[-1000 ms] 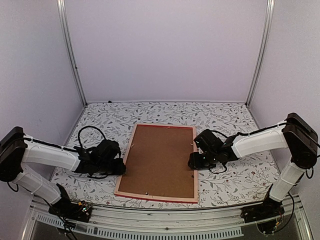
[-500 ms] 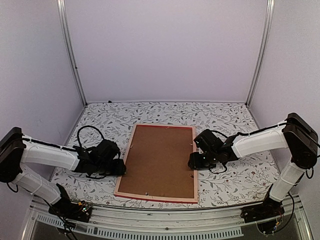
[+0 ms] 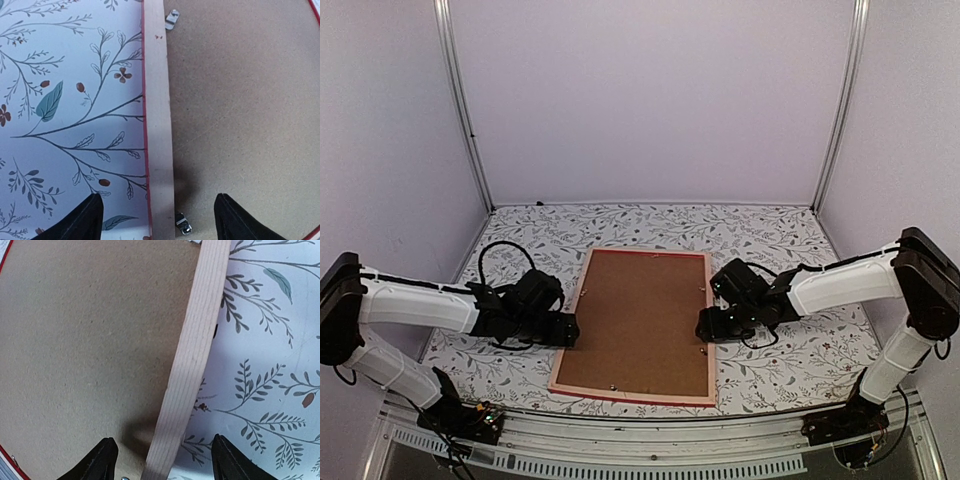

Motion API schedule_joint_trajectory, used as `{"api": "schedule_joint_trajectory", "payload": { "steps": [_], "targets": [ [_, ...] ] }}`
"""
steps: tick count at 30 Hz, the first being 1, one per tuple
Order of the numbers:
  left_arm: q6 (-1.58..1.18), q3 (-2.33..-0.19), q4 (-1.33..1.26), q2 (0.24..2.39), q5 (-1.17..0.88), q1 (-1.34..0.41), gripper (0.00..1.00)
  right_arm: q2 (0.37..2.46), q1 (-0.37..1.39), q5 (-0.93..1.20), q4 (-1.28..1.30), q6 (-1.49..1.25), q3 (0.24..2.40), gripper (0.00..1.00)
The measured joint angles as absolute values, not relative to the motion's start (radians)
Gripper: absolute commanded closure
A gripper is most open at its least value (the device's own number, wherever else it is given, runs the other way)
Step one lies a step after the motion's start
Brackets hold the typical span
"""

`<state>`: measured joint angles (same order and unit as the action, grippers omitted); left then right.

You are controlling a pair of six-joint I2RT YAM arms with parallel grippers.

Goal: Put the photo into the frame
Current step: Press the fastener onto the backboard.

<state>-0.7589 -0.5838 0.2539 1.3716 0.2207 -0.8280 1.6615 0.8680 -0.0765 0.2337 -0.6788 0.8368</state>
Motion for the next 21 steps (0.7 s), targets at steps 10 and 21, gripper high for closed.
{"api": "schedule_joint_trajectory", "payload": {
  "steps": [10, 21],
  "targets": [
    [-0.725, -0.618, 0.267, 1.376, 0.241, -0.828, 0.19, 1.577, 0.918, -0.020, 0.285, -0.658, 0.785, 0.33],
    [-0.707, -0.624, 0.271, 1.386, 0.249, -0.828, 0.19, 1.576, 0.923, 0.014, 0.292, -0.656, 0.764, 0.39]
  ]
}}
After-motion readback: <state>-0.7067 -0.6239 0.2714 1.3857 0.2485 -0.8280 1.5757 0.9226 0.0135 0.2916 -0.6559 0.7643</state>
